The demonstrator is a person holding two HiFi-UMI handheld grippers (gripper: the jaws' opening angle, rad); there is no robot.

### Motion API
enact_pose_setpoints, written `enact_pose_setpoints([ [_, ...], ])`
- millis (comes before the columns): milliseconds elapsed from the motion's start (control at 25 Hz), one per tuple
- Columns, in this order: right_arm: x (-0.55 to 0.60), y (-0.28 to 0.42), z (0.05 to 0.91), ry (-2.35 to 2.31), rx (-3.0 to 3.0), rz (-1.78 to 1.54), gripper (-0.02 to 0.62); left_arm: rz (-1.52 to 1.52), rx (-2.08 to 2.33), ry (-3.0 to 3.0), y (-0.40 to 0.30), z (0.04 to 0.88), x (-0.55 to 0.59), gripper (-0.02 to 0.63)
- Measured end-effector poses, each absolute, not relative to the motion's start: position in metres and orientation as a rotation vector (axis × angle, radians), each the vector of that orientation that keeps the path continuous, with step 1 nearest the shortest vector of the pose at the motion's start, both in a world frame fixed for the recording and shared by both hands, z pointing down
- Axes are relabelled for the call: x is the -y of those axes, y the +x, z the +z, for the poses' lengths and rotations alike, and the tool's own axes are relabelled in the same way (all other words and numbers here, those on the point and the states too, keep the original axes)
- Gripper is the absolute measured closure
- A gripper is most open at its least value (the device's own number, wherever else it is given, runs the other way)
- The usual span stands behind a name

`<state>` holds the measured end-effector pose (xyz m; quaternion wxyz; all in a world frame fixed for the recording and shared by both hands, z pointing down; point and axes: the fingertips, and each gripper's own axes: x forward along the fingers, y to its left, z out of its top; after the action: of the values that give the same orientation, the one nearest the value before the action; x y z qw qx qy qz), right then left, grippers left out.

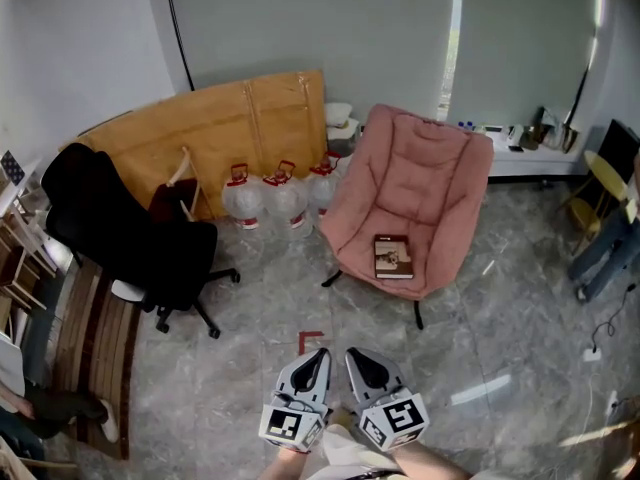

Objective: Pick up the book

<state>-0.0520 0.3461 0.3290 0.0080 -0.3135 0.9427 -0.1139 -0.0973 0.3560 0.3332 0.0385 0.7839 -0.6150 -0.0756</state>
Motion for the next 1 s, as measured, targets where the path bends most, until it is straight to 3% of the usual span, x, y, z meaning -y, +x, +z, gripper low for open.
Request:
enact_pose_setpoints([
  [680,-0.271,-0.116,0.310,-0.972,-2.899,-0.356,0.581,-0.189,1.852,2.463,-0.149,0.319,-0.282,0.584],
  [1000,-0.260,-0.092,0.307,-1.082,-2.825,-0.366,0.581,-0.187,1.782,2.523,-0.134,0.318,-0.262,0.584],
])
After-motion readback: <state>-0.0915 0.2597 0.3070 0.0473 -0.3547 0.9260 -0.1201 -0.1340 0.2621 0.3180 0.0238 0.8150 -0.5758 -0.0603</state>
